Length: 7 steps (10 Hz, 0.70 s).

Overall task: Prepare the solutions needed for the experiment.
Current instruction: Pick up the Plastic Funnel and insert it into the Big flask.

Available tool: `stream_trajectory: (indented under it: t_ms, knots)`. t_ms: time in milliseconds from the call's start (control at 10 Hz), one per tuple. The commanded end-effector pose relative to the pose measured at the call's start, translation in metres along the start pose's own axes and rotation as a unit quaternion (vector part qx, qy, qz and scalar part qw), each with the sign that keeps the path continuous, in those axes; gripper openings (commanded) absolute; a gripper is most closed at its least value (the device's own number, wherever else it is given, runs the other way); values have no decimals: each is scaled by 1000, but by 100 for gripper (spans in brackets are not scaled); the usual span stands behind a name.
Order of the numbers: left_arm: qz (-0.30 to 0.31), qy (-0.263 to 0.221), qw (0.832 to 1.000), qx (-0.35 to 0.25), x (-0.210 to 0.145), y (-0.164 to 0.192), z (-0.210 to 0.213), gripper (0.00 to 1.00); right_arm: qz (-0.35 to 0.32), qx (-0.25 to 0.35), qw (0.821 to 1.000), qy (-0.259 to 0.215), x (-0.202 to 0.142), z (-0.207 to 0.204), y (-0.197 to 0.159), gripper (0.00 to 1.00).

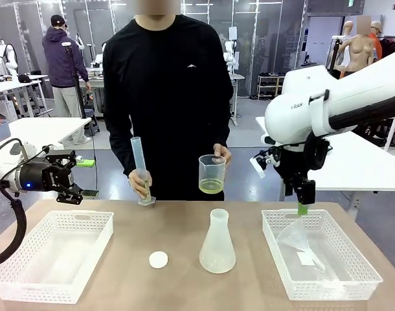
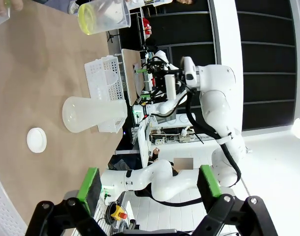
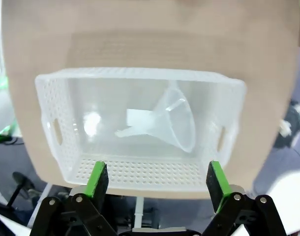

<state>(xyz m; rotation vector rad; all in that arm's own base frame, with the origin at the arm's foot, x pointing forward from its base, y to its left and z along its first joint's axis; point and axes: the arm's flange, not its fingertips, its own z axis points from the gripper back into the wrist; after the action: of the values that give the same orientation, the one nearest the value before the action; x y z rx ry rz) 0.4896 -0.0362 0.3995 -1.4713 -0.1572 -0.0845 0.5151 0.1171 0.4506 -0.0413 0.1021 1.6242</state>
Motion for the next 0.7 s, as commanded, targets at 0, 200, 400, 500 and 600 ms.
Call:
stream_trajectory:
  t_ms: [0, 200, 400, 500, 600]
  knots:
    - [5, -1, 1000, 2, 0, -2, -1, 100, 36, 71, 997, -10, 1, -8, -22, 100]
    - [5, -1, 1000, 2, 0, -2, -1, 100, 51, 112, 992, -18, 5, -27, -34, 100]
    - [5, -1, 1000, 2, 0, -2, -1, 100, 61, 146, 987, -9, 7, -40, -47, 100]
    - [5, -1, 1000, 2, 0, -2, -1, 100, 59, 147, 987, 0, 7, -44, -57, 100]
    - [5, -1, 1000, 2, 0, -2, -1, 100, 52, 163, 985, 9, 5, -49, -68, 100]
